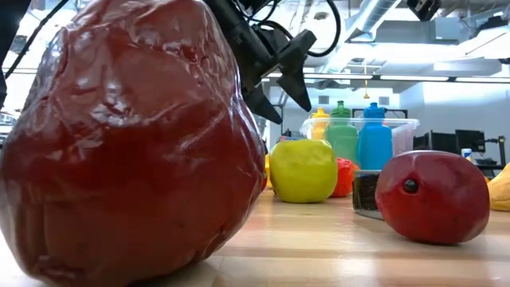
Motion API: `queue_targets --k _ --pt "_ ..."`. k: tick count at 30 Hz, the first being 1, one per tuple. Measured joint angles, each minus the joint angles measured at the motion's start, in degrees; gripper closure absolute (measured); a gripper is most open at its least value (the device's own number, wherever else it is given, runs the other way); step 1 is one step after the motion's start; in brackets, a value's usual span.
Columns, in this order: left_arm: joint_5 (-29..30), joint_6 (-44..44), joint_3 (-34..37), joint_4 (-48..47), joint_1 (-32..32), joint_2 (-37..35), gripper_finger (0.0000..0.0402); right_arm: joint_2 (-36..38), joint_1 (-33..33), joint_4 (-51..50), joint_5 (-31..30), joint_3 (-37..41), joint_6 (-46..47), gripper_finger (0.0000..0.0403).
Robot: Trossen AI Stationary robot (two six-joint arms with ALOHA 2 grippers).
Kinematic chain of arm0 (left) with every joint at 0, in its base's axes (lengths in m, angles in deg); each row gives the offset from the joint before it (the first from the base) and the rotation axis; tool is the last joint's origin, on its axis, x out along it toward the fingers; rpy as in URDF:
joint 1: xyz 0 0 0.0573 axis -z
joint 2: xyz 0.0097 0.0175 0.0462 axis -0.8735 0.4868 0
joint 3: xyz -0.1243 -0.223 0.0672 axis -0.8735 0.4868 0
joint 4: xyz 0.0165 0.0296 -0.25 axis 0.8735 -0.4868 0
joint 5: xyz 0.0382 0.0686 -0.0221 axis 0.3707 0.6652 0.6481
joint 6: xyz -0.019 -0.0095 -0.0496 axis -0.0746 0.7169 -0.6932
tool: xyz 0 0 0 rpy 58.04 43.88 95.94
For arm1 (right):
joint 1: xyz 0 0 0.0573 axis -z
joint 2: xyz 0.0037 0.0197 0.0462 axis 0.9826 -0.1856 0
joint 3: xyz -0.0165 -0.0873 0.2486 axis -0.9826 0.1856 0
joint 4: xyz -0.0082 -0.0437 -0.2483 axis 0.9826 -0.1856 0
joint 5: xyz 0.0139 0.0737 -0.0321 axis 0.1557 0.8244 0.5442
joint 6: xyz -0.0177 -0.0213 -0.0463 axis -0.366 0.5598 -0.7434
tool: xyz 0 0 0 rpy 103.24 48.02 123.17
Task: Pick & Place Food Item
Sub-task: Put the blue and pink tuna can into the gray bin
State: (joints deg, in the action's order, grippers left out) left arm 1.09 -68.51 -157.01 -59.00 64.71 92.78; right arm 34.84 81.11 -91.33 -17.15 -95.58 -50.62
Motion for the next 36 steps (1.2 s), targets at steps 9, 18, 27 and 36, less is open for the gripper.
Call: queue_targets --k 9,18,27,36 --pt "2.1 -0.1 0.1 0.3 0.8 1.2 0.0103 0.0 0.0 -1.8 0.0 0.0 -0.5 0.0281" --pt "3.5 -0.1 0.0 1.8 2.3 6.7 0.0104 0.0 0.0 -3.7 0.0 0.0 -0.5 0.0281" --pt "2.9 -0.2 0.0 -0.9 2.2 8.0 0.0119 0.0 0.0 -4.4 0.0 0.0 -0.5 0.0281" --pt "-0.3 1.3 0.1 -1.3 1.5 8.3 0.0221 0.0 0.0 -4.4 0.0 0.0 -0.5 0.0281"
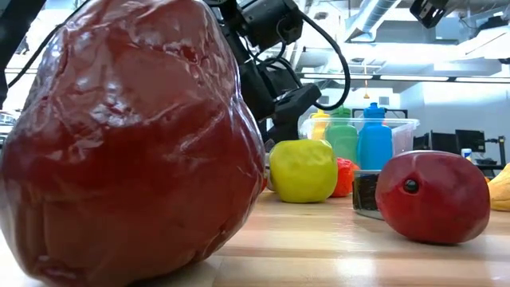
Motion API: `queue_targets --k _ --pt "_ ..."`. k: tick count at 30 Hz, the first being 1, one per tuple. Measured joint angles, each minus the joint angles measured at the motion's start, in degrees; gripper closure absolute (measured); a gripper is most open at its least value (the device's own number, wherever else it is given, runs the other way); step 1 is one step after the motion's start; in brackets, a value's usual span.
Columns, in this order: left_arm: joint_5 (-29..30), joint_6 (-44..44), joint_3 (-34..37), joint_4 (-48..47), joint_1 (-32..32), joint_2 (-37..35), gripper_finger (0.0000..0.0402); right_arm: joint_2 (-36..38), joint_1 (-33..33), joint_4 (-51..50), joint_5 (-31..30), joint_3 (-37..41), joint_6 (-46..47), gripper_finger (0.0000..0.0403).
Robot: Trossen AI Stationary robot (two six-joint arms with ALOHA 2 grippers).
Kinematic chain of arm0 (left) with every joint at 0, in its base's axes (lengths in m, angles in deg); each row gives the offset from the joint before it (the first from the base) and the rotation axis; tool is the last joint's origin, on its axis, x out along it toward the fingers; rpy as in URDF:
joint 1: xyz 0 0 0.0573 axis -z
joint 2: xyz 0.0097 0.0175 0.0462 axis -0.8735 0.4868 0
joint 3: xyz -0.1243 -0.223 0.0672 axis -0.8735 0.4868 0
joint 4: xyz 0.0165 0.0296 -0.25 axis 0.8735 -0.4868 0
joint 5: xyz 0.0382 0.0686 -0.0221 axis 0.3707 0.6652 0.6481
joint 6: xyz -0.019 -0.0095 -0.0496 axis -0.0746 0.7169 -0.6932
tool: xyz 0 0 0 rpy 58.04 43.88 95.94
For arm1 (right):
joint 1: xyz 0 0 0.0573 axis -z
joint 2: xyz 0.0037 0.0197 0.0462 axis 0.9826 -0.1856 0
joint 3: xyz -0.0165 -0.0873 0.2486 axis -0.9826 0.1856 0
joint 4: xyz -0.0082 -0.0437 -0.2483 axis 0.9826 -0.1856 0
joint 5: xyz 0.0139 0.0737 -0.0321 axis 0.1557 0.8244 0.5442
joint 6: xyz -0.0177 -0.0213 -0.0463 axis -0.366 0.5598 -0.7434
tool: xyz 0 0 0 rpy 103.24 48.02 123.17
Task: Pick & Place Food Item
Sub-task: Put the blue and pink tuna can into the gray bin
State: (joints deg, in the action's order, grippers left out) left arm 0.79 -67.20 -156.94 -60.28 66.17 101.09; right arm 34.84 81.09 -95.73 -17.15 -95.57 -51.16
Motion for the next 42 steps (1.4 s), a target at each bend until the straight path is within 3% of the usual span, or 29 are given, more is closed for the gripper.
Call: queue_targets --k 8,14,16,23,29,36,42 --pt "-2.7 -0.4 0.0 -1.7 -0.1 -1.7 0.0222 0.0 0.0 -0.2 0.0 0.0 0.0 0.0281" --pt "-3.5 -4.4 0.0 -11.7 -0.4 -10.5 0.0222 0.0 0.0 -0.3 -0.1 0.0 0.0 0.028" --pt "-0.8 -4.4 0.0 -17.7 -0.5 -14.9 0.0222 0.0 0.1 -0.3 -0.4 0.0 -0.3 0.028" --pt "17.3 -5.7 -0.1 -41.4 -1.7 -29.7 0.0222 0.0 0.2 -0.3 -4.1 0.0 -0.7 0.028" --pt "22.0 -13.3 2.2 -59.3 -9.0 -35.6 0.0222 0.0 0.2 -0.1 -6.2 0.0 -0.6 0.028" --pt "22.5 -10.6 12.3 -57.8 -17.9 -36.0 0.0222 -0.1 0.2 0.5 -7.7 0.0 -0.4 0.028" --pt "22.9 -6.8 19.3 -47.0 -21.4 -35.3 0.0222 -0.1 0.2 0.8 -7.8 0.0 -0.4 0.028"
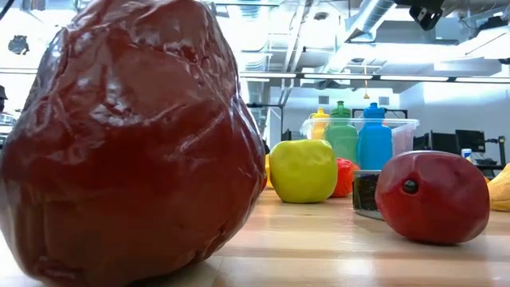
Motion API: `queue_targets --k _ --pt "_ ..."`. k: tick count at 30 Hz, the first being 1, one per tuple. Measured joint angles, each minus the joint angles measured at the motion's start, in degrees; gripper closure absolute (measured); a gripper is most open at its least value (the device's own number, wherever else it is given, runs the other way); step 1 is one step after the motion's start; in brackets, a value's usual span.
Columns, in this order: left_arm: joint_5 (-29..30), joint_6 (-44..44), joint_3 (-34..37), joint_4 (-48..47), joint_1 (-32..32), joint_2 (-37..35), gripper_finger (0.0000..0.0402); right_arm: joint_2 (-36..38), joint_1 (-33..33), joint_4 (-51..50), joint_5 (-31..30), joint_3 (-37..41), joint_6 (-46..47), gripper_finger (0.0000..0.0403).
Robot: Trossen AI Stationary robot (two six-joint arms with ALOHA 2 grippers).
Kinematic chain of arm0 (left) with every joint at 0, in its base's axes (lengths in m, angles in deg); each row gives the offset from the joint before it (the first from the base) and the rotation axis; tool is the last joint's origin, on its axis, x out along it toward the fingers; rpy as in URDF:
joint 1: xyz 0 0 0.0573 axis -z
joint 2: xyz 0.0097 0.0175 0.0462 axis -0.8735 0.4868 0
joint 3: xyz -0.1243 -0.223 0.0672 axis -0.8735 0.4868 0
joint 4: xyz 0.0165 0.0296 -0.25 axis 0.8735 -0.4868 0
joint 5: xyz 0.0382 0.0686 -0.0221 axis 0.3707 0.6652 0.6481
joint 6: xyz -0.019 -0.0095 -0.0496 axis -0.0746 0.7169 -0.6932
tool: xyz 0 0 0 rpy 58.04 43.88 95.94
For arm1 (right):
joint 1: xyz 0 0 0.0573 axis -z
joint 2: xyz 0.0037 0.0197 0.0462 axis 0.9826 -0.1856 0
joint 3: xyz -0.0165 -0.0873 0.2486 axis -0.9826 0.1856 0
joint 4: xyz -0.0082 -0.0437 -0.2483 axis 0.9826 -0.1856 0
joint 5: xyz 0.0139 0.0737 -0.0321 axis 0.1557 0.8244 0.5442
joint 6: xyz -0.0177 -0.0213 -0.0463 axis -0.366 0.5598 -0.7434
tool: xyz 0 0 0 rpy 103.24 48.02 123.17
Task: Pick & Place Food Item
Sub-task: Put the blue and pink tuna can into the gray bin
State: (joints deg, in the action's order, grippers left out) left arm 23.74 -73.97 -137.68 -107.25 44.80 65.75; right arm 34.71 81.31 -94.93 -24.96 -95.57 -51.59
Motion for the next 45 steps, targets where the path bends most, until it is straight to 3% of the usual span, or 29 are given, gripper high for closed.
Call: queue_targets --k 7,15,27,38,45 --pt "0.1 9.2 2.5 9.5 -5.4 2.6 0.0222 0.0 0.0 0.1 -2.1 0.0 0.5 0.0281" --pt "-1.7 13.1 2.5 10.2 -12.1 6.2 0.0222 0.0 0.0 0.1 -2.7 0.0 0.5 0.0281" --pt "-3.1 13.1 2.6 13.6 -12.3 14.4 0.022 0.0 0.0 0.1 -2.7 0.0 0.5 0.0281" --pt "-3.5 13.0 2.6 17.3 -12.3 14.8 0.0199 0.0 0.0 0.1 -2.7 0.0 0.5 0.0281" --pt "-9.3 16.8 2.5 20.8 -12.6 14.7 0.0176 0.0 0.0 0.1 -2.7 0.0 0.5 0.0281"
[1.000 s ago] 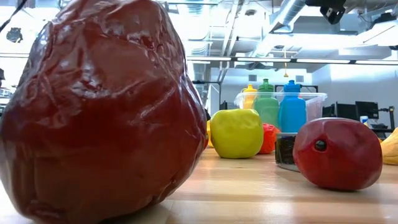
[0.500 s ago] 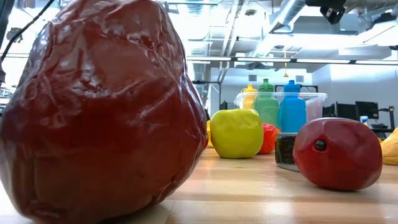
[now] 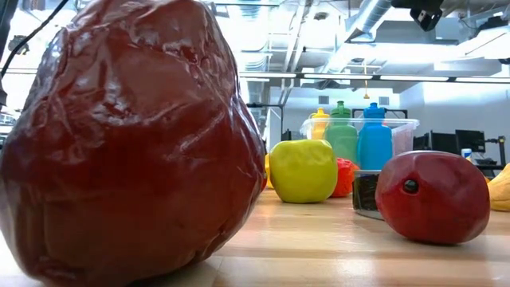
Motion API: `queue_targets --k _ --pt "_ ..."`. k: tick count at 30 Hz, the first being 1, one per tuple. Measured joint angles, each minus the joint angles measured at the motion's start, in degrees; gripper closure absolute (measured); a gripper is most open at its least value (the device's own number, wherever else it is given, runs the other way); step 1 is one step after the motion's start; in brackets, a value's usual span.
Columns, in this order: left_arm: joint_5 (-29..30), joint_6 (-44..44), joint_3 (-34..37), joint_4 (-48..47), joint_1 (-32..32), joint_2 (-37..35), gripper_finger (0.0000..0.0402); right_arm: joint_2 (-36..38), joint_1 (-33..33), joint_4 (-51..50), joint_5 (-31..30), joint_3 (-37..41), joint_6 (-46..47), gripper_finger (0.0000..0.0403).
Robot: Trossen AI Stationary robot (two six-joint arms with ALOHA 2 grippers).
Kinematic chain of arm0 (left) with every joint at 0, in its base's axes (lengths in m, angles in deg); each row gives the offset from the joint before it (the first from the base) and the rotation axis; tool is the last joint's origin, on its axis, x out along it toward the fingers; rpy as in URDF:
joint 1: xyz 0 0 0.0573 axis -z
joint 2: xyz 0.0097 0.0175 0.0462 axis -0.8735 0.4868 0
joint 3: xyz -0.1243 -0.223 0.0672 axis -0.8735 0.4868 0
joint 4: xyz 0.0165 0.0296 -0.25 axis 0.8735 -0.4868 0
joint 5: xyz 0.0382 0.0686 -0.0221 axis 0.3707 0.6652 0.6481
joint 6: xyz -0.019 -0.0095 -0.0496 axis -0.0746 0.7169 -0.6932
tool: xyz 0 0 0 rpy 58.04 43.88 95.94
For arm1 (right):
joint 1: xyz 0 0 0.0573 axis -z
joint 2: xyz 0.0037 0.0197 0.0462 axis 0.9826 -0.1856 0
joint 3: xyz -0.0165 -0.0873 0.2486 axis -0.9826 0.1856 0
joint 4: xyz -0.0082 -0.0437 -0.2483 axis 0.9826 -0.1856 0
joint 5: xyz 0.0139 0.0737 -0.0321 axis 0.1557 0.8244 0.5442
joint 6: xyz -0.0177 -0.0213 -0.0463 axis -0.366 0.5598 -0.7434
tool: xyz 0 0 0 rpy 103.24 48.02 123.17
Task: Pick & Place Food Item
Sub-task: Put the blue and pink tuna can into the gray bin
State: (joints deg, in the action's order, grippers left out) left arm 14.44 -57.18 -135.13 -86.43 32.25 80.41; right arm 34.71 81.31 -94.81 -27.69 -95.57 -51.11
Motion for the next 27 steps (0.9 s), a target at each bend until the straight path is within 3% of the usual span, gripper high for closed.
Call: queue_targets --k 5,10,19,25,27 --pt "-3.6 1.2 -0.2 1.1 0.0 -0.6 0.0141 0.0 0.0 0.0 0.0 0.0 0.0 0.0281" --pt "-6.7 0.9 -0.2 1.4 0.1 -6.4 0.0117 0.0 0.0 0.0 0.0 0.0 -0.3 0.0281" --pt "-8.1 -0.7 0.6 1.6 -0.7 -17.4 0.0126 0.0 0.0 0.0 0.0 0.0 -0.5 0.0281" --pt "-21.5 8.0 3.3 1.9 -2.5 -17.5 0.0156 0.0 0.0 0.0 0.0 0.0 -0.5 0.0281" --pt "-23.2 9.9 4.2 1.8 -2.9 -17.8 0.0154 0.0 0.0 0.0 0.0 0.0 -0.5 0.0281"
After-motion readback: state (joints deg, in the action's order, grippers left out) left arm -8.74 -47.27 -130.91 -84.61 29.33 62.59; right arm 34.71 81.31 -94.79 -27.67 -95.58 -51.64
